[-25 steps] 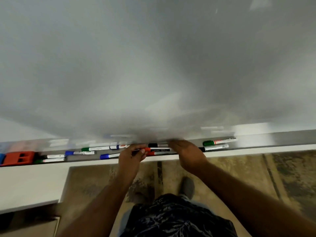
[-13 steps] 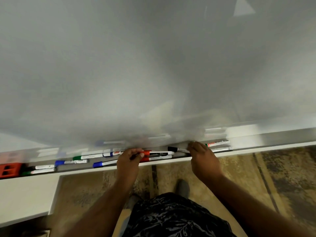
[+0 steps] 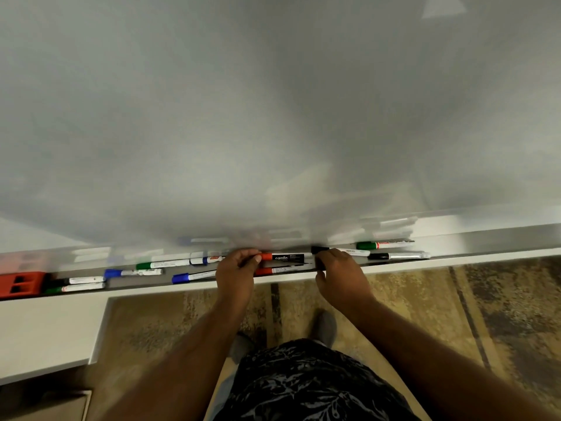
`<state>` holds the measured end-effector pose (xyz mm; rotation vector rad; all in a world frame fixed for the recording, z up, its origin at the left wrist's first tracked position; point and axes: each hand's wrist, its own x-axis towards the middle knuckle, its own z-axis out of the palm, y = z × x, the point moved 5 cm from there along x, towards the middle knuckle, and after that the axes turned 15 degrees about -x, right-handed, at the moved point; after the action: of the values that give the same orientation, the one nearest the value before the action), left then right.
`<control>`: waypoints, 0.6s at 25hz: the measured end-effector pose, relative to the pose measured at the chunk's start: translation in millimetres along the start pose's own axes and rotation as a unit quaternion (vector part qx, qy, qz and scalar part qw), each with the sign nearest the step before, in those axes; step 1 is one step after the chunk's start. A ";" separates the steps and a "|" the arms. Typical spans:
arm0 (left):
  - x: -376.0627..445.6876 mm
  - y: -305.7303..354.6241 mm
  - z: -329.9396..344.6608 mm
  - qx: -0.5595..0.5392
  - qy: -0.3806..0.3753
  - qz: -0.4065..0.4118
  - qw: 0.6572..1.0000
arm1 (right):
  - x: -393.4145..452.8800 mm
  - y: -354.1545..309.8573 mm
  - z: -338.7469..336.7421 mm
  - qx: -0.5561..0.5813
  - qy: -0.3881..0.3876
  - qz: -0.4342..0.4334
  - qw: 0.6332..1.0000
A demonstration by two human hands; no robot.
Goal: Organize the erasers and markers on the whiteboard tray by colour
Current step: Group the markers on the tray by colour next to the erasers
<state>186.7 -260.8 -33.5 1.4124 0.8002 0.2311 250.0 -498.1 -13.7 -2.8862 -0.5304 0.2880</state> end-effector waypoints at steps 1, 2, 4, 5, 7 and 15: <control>0.5 -0.6 -1.4 0.007 -0.007 0.002 1.000 | 0.0 1.9 0.0 0.005 0.003 0.008 1.000; 0.8 -1.1 -2.5 0.021 -0.016 0.006 1.000 | 0.3 3.0 -0.4 0.011 0.006 0.015 1.000; -0.1 -1.5 -3.4 0.059 -0.038 0.015 0.997 | 2.4 4.2 -0.9 0.030 0.010 0.030 0.999; -0.8 -2.2 -4.0 0.074 -0.048 0.018 0.996 | 3.0 4.7 -1.1 0.040 0.011 0.039 0.998; -1.3 -5.2 -6.9 0.086 -0.064 0.021 0.994 | 2.2 6.1 -1.0 0.056 0.011 0.056 0.997; -11.4 -7.5 -5.4 0.161 -0.096 0.087 0.978 | 3.6 -3.8 2.0 0.089 -0.018 0.010 0.996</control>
<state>172.8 -264.7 -36.2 1.7832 0.5708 0.0989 251.5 -493.0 -15.4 -2.7202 -0.4585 0.3704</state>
